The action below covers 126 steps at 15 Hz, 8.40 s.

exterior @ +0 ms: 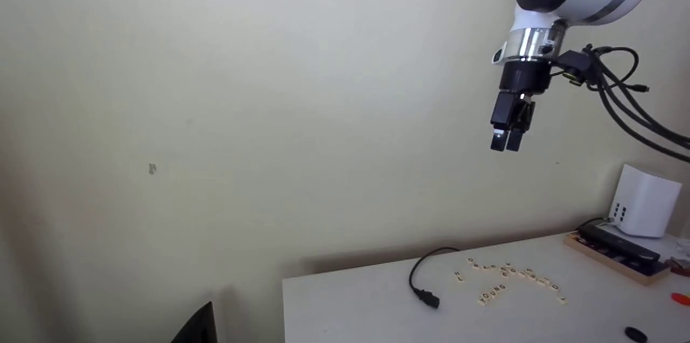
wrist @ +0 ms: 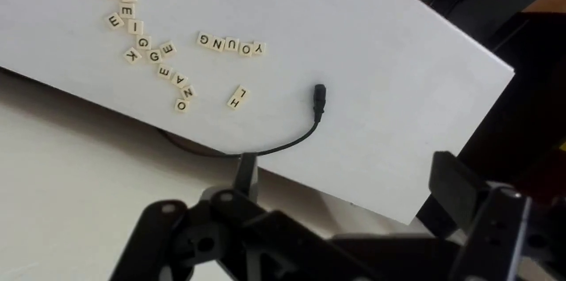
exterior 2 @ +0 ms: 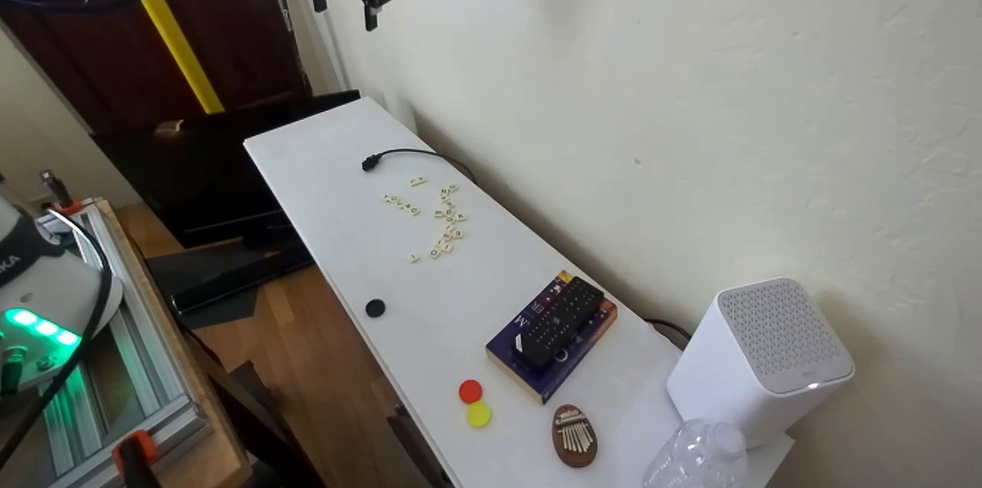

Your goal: Move the letters YOUN the left, move the letters GIG to the front

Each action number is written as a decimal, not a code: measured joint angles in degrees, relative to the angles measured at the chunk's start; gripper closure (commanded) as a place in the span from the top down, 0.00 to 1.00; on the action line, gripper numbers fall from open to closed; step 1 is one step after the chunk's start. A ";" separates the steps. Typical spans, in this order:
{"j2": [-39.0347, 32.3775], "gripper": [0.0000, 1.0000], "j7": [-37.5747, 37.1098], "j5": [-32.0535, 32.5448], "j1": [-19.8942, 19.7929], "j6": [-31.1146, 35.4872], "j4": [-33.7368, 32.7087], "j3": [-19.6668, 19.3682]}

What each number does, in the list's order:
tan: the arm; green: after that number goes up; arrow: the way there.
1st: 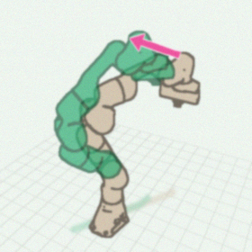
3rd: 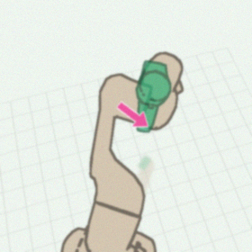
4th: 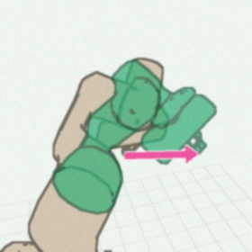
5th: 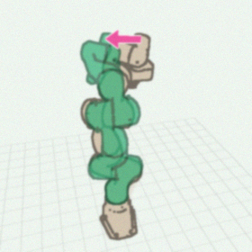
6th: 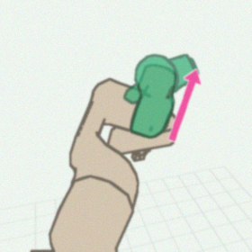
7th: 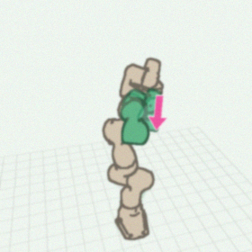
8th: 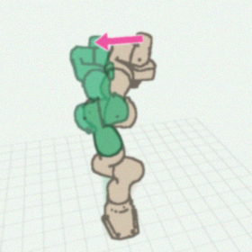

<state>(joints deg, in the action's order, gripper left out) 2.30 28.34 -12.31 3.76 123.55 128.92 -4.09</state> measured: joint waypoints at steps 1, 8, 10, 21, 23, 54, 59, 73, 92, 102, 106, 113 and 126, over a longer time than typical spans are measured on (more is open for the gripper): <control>-0.46 1.00 1.63 -0.72 0.00 -1.39 -0.11 0.12; -0.82 1.00 3.07 -1.11 -0.06 -2.33 -0.21 0.38; -1.22 1.00 2.68 -1.11 -0.15 -2.28 -0.14 0.67; -11.11 1.00 3.68 -11.88 -1.67 9.88 5.59 4.39; -12.21 1.00 4.14 -12.65 -2.48 14.05 7.12 5.03; -38.42 1.00 -7.79 4.89 -7.54 12.07 -7.33 7.60; -41.43 1.00 -14.52 8.40 -5.86 12.10 -9.82 5.55; -50.13 1.00 -16.21 10.12 -5.21 17.33 -16.26 5.71; -52.75 1.00 -11.92 8.43 -9.69 13.26 -21.65 14.07; -48.08 1.00 -6.65 1.64 -14.70 13.18 -20.85 17.82; -42.65 0.74 -5.02 -0.01 -16.33 13.08 -17.01 18.22; -38.43 0.24 -7.51 -1.82 -15.87 19.95 -8.59 16.31; -34.63 0.01 -9.88 0.77 -14.80 41.27 3.61 11.37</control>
<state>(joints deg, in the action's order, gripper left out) -32.32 18.46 -11.54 -11.05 164.82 132.53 7.27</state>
